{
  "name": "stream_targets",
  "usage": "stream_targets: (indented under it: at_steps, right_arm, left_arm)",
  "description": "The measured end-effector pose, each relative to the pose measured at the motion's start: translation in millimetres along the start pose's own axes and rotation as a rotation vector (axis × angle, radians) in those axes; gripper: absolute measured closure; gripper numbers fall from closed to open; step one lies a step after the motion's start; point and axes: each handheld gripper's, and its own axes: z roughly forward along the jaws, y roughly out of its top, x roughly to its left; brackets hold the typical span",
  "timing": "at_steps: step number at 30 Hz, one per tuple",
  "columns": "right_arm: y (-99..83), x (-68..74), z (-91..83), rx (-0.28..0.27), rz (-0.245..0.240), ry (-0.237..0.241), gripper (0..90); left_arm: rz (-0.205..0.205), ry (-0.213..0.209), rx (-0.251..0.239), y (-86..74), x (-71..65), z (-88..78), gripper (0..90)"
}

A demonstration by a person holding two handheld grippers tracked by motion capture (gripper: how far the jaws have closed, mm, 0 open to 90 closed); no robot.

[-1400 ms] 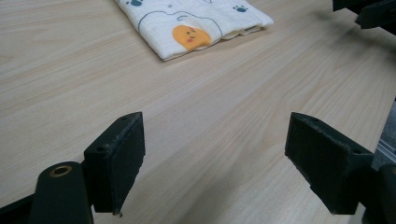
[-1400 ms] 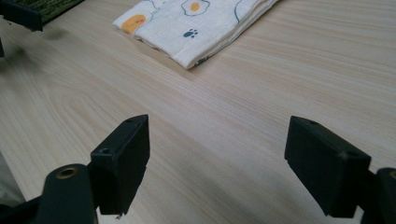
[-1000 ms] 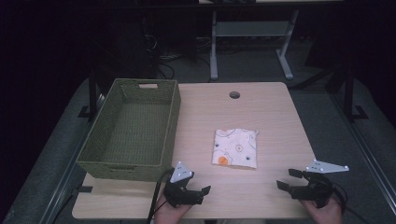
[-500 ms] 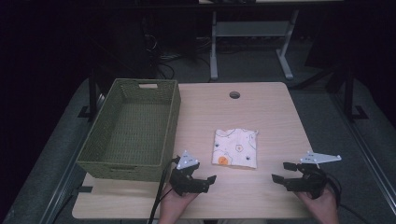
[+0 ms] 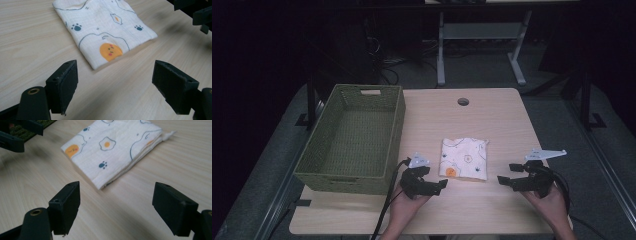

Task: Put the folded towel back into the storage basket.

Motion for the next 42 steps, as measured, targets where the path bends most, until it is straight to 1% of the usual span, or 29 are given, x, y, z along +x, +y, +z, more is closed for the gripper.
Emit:
stream_targets:
  at_steps: [5, 7, 10, 11, 12, 13, 14, 15, 16, 19, 20, 21, 22, 23, 25, 26, 27, 28, 31, 33, 34, 36, 39, 40, 42]
  right_arm:
    - [11.1, -4.2, 3.7, 0.018, 0.002, 0.005, 22.1]
    - [14.5, -5.5, 5.1, 0.014, 0.005, 0.01, 22.4]
    - [19.7, -6.7, 7.2, 0.029, 0.001, 0.008, 22.3]
    - [19.7, -6.7, 7.2, 0.029, 0.001, 0.008, 22.3]
    - [23.9, -7.2, 8.2, 0.031, -0.004, 0.01, 22.4]
    - [24.7, -7.6, 8.5, 0.022, -0.008, 0.011, 22.6]
    - [25.8, -8.4, 8.7, 0.02, -0.003, 0.017, 22.5]
    - [27.1, -9.3, 8.9, 0.029, -0.002, 0.016, 22.6]
    - [28.4, -9.8, 9.3, 0.028, -0.002, 0.013, 22.6]
    - [31.7, -10.8, 9.7, 0.028, 0.001, 0.016, 22.6]
    - [36.7, -11.5, 10.4, 0.028, -0.005, 0.017, 22.6]
    - [37.8, -11.4, 10.3, 0.021, -0.003, 0.018, 23.0]
    - [39.8, -12.4, 10.7, 0.019, -0.005, 0.023, 22.9]
    - [42.2, -12.7, 11.4, 0.029, -0.007, 0.026, 22.9]
    - [44.6, -12.6, 11.8, 0.027, -0.011, 0.023, 22.9]
    - [47.2, -12.3, 11.9, 0.028, -0.007, 0.023, 22.9]
    - [50.8, -12.9, 12.2, 0.021, -0.014, 0.022, 23.0]
    - [53.0, -13.5, 12.4, 0.018, -0.009, 0.029, 23.0]
    - [59.5, -15.3, 14.6, 0.027, -0.006, 0.025, 23.0]
    - [64.5, -17.3, 16.8, 0.013, 0.001, 0.037, 23.5]
    - [66.3, -18.2, 18.2, 0.021, 0.006, 0.041, 23.5]
    - [69.8, -19.1, 21.1, 0.028, 0.006, 0.04, 23.6]
    - [73.9, -20.5, 23.8, 0.036, 0.006, 0.043, 23.5]
    - [75.7, -21.3, 25.1, 0.039, 0.008, 0.041, 23.6]
    - [80.3, -25.9, 31.3, 0.048, 0.024, 0.041, 23.7]
  left_arm:
    - [-0.003, 0.002, 0.008, 4.7, 0.8, 4.8, 20.8]
    - [-0.009, 0.001, 0.005, 5.6, 0.8, 6.1, 20.9]
    - [-0.017, 0.001, 0.015, 9.2, 2.4, 10.0, 20.9]
    - [-0.017, 0.001, 0.015, 9.2, 2.4, 10.0, 20.9]
    - [-0.015, 0.001, 0.019, 10.5, 3.0, 11.9, 20.9]
    - [-0.02, -0.004, 0.019, 11.1, 3.2, 13.0, 20.9]
    - [-0.026, -0.005, 0.018, 11.6, 3.3, 13.8, 20.9]
    - [-0.022, -0.006, 0.022, 12.1, 4.0, 14.2, 21.1]
    - [-0.029, -0.008, 0.02, 12.7, 4.0, 15.3, 21.3]
    - [-0.028, -0.011, 0.027, 14.8, 5.1, 16.8, 21.6]
    - [-0.037, -0.015, 0.021, 17.7, 5.7, 18.3, 22.1]
    - [-0.039, -0.017, 0.022, 19.5, 5.9, 18.9, 22.3]
    - [-0.038, -0.017, 0.024, 21.3, 6.3, 19.3, 22.7]
    - [-0.038, -0.02, 0.025, 23.4, 6.7, 19.6, 23.2]
    - [-0.041, -0.024, 0.019, 24.9, 6.7, 20.0, 24.6]
    - [-0.041, -0.024, 0.022, 27.5, 6.6, 20.8, 24.6]
    - [-0.039, -0.023, 0.026, 29.2, 6.4, 21.6, 24.8]
    - [-0.04, -0.024, 0.027, 30.8, 6.2, 22.5, 24.9]
    - [-0.043, -0.024, 0.028, 35.5, 6.1, 23.9, 25.8]
    - [-0.043, -0.024, 0.031, 40.3, 6.5, 25.4, 26.2]
    - [-0.04, -0.021, 0.033, 41.9, 6.7, 26.1, 26.5]
    - [-0.05, -0.025, 0.031, 44.4, 7.3, 27.6, 26.7]
    - [-0.048, -0.018, 0.039, 45.9, 8.0, 30.0, 27.0]
    - [-0.061, -0.022, 0.038, 46.0, 9.4, 32.1, 27.0]
    - [-0.062, -0.016, 0.053, 45.2, 12.0, 35.0, 29.4]
